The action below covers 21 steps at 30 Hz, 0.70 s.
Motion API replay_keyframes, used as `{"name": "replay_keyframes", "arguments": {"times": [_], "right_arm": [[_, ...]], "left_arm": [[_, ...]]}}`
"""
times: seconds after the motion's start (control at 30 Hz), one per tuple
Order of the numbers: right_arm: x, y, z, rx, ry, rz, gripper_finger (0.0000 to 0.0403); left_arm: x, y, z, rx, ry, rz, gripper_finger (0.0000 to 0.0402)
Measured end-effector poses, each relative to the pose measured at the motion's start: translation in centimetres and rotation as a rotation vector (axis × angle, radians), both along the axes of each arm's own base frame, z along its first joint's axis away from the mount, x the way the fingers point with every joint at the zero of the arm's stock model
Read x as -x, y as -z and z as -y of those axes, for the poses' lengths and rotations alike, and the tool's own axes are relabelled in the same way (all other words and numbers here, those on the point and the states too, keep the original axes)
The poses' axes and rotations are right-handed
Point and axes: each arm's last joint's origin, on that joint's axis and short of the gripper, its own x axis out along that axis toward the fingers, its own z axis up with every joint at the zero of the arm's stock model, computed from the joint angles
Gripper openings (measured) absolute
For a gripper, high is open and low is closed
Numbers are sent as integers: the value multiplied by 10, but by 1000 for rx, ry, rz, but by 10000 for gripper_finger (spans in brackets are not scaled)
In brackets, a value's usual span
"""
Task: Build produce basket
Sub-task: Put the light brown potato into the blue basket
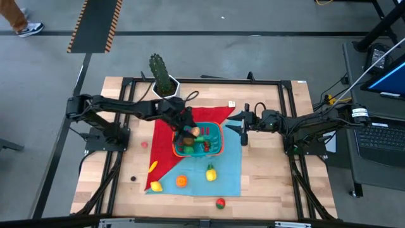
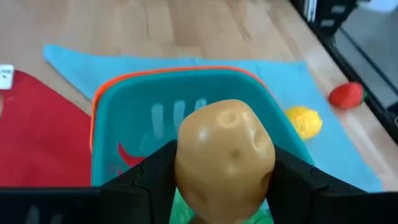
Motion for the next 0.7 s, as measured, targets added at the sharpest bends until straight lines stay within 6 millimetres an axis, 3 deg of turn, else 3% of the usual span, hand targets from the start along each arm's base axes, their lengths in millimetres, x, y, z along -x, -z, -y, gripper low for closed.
{"name": "replay_keyframes", "arguments": {"times": [0.4, 0.7], "right_arm": [[0, 2, 0, -2, 0, -24, 173], [1, 3, 0, -3, -1, -31, 173]], "left_arm": [[-34, 1, -2, 1, 32, -204, 189], [-44, 19, 7, -52, 24, -284, 189]]}}
